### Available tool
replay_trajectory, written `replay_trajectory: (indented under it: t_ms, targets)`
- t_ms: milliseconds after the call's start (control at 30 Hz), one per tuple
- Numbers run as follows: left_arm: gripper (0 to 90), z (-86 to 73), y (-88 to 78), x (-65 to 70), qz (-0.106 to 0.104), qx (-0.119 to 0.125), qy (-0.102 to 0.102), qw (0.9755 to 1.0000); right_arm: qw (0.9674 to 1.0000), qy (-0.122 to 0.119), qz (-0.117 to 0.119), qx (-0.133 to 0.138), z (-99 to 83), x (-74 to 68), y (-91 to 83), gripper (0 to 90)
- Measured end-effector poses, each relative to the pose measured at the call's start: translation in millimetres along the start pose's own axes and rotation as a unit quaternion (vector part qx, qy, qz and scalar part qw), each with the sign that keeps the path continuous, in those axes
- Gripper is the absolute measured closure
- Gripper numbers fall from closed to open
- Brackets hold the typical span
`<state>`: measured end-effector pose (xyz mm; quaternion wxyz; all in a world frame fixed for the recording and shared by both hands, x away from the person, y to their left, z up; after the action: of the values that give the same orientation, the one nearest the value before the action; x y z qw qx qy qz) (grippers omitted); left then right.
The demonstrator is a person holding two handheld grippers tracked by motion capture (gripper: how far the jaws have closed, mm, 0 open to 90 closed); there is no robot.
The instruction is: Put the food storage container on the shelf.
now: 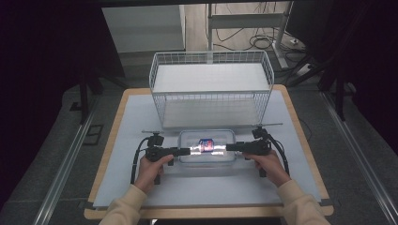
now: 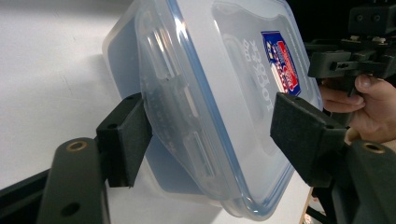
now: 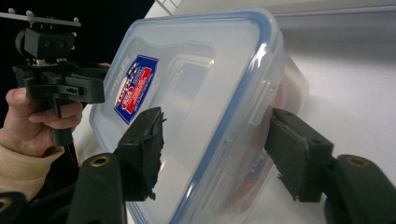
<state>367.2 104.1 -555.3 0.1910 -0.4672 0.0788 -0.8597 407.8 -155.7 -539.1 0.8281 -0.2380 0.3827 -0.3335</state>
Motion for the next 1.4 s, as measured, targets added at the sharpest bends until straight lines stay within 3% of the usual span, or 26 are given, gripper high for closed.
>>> replay_trajectory:
  t_ms: [267,633,1400]
  targets:
    - [35.5,-8.1,-5.3,10.1,0.011,0.016,0.024,0.9995,0.9995,-0.008,0.01,0.028,-7.4,-4.9,-11.3,45.7]
    - [40.4,-22.0,-11.0,23.7,0.029,0.027,0.065,0.9971,0.9968,-0.057,-0.008,0.055,-20.0,-17.5,-25.7,50.3]
    - [44.0,-24.0,-14.4,31.4,0.032,0.029,0.08,0.9959,0.9964,-0.044,0.002,0.073,-24.3,-18.6,-30.7,52.5]
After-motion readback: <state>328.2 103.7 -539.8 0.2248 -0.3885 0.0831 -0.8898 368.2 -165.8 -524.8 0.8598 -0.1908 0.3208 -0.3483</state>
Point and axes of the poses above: each handheld gripper's, and its own axes: y roughly forward along the jaws, z roughly out of its top, x roughly to its right, the point moved 7 cm from there along y, roughly forward along the jaws, and after that the axes turned 13 degrees about -z, right-handed, at the moved point
